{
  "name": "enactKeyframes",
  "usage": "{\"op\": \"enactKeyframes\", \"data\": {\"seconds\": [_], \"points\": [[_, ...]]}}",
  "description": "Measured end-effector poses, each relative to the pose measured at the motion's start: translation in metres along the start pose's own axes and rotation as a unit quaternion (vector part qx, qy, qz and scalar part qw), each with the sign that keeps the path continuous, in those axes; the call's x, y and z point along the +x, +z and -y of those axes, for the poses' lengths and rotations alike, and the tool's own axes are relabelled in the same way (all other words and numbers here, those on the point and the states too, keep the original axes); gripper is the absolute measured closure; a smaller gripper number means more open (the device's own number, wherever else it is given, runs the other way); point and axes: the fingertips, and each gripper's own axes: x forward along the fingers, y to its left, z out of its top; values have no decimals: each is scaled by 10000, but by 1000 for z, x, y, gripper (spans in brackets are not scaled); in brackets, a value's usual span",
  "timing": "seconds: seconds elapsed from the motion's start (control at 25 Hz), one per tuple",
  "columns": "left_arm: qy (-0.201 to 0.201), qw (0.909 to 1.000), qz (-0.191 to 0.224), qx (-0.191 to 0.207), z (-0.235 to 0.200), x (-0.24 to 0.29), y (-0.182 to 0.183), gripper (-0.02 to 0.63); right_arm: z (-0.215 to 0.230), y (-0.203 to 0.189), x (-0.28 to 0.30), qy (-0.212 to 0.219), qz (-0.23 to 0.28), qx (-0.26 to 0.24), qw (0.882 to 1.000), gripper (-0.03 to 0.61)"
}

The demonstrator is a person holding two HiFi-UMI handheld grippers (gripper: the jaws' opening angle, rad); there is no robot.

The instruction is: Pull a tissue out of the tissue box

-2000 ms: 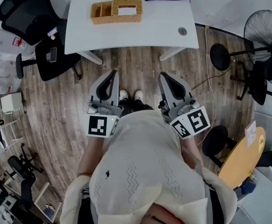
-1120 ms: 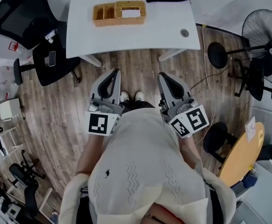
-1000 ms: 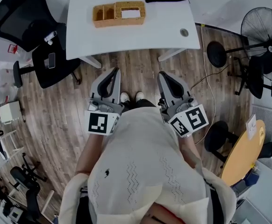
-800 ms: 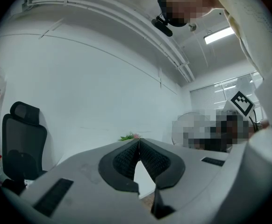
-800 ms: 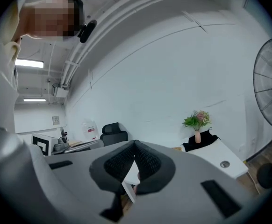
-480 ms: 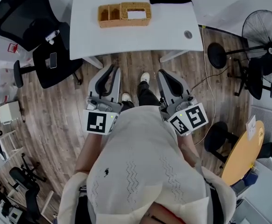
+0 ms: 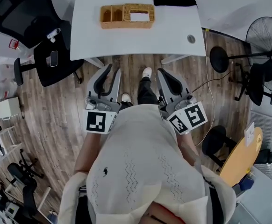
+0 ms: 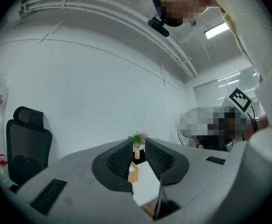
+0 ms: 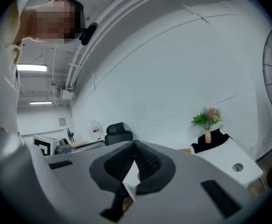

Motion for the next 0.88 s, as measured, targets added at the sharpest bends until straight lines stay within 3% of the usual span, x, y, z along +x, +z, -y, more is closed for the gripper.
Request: {"op": "enactKeyframes", "data": {"seconds": [0.88], "points": [[179,9990,-402,102,-13,134,-16,531,116,33,79,376,-264,-1,9989,577]]}}
